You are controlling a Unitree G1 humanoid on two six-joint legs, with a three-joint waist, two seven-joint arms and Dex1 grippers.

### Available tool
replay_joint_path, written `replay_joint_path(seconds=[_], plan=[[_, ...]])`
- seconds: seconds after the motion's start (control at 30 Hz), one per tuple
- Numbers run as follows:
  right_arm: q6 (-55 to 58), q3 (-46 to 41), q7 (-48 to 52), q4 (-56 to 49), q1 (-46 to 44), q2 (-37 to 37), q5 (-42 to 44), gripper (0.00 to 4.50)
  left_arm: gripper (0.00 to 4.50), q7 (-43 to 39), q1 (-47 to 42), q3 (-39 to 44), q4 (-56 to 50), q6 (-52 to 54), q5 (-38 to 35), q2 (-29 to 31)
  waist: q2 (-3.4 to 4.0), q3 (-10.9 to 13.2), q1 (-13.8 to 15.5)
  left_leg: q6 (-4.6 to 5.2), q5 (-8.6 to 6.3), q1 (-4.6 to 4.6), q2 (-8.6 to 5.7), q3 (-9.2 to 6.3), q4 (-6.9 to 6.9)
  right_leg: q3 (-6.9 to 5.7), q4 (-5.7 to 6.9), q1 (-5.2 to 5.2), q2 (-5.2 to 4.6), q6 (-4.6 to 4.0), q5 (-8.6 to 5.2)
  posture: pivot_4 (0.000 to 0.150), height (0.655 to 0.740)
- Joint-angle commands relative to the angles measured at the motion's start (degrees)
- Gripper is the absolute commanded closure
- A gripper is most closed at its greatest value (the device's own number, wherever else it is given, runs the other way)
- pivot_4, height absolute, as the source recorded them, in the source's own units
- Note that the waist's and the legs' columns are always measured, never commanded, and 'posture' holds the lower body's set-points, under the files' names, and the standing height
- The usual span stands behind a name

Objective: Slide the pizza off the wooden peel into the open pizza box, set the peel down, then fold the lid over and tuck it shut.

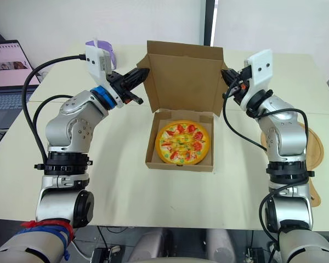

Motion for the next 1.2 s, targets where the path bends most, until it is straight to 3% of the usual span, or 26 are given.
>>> replay_joint_path(seconds=[0.03, 0.63, 1.2], plan=[[4.07, 1.85, -1.91, -5.7, -2.0, 1.3, 1.04, 4.47, 4.5, 1.89, -1.22, -0.21, -5.71, 1.31, -0.32, -0.98, 0.0, 0.0, 0.0, 0.0, 0.0, -0.01, 0.0, 0.0, 0.0, 0.0, 0.0, -0.01, 0.0, 0.0, 0.0, 0.15, 0.74], [17.69, 4.25, -15.0, -20.49, 0.1, 10.87, 0.4, 4.47, 4.5, 9.65, 5.74, 2.37, -24.74, 15.15, -4.79, -3.98, 0.02, -0.01, -0.03, -0.01, 0.0, -0.14, -0.01, 0.09, 0.08, 0.13, 0.31, -0.29, 0.0, -0.01, 0.0, 0.15, 0.74], [24.56, 8.2, -19.86, -29.69, 7.16, 19.9, 1.12, 4.47, 4.5, 12.18, 16.81, 1.08, -33.28, 9.96, -2.73, -5.77, 0.06, -0.05, -0.36, -0.01, 0.0, 0.0, 0.0, 0.19, 0.11, 0.23, 0.43, -0.25, 0.04, -0.01, -0.01, 0.15, 0.74]])
